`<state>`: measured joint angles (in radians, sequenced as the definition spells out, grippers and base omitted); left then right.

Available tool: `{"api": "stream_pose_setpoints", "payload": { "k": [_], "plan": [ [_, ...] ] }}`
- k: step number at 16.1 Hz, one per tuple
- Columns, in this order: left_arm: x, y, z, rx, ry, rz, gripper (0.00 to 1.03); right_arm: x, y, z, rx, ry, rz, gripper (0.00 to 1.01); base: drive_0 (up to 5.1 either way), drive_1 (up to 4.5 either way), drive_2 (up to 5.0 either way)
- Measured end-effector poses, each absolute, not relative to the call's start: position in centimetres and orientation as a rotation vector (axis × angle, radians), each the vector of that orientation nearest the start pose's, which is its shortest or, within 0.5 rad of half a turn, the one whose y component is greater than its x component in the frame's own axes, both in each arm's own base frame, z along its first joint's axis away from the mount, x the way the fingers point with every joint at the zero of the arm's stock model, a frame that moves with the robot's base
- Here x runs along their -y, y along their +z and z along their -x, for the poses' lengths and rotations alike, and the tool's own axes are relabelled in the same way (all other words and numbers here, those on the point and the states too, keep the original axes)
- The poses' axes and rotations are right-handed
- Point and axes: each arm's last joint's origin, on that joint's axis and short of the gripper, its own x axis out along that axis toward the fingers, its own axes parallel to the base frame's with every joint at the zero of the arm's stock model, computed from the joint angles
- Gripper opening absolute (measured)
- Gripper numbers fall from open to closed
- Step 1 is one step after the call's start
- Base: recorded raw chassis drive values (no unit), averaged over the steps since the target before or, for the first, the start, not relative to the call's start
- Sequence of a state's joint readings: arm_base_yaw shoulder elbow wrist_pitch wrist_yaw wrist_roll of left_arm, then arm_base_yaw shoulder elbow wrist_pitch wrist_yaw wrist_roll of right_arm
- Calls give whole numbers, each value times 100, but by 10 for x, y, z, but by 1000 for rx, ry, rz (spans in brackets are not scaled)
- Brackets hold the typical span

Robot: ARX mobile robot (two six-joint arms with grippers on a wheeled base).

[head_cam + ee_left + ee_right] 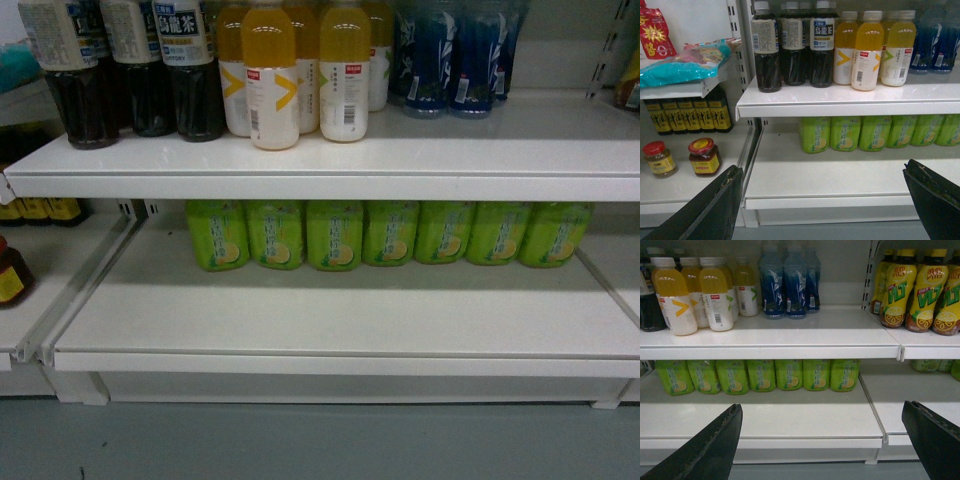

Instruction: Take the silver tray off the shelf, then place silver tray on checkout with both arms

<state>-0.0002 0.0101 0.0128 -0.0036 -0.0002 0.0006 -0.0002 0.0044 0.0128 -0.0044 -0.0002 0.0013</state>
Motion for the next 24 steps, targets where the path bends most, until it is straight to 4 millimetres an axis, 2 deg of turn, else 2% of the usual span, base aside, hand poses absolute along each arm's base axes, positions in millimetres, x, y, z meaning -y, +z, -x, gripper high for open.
{"api": "stream_pose_setpoints", "payload": {
  "k": [24],
  "plan": [
    [0, 167, -98, -1, 2, -1, 98, 0, 167, -97, 4, 2, -2, 98, 0, 0, 0]
  ]
}}
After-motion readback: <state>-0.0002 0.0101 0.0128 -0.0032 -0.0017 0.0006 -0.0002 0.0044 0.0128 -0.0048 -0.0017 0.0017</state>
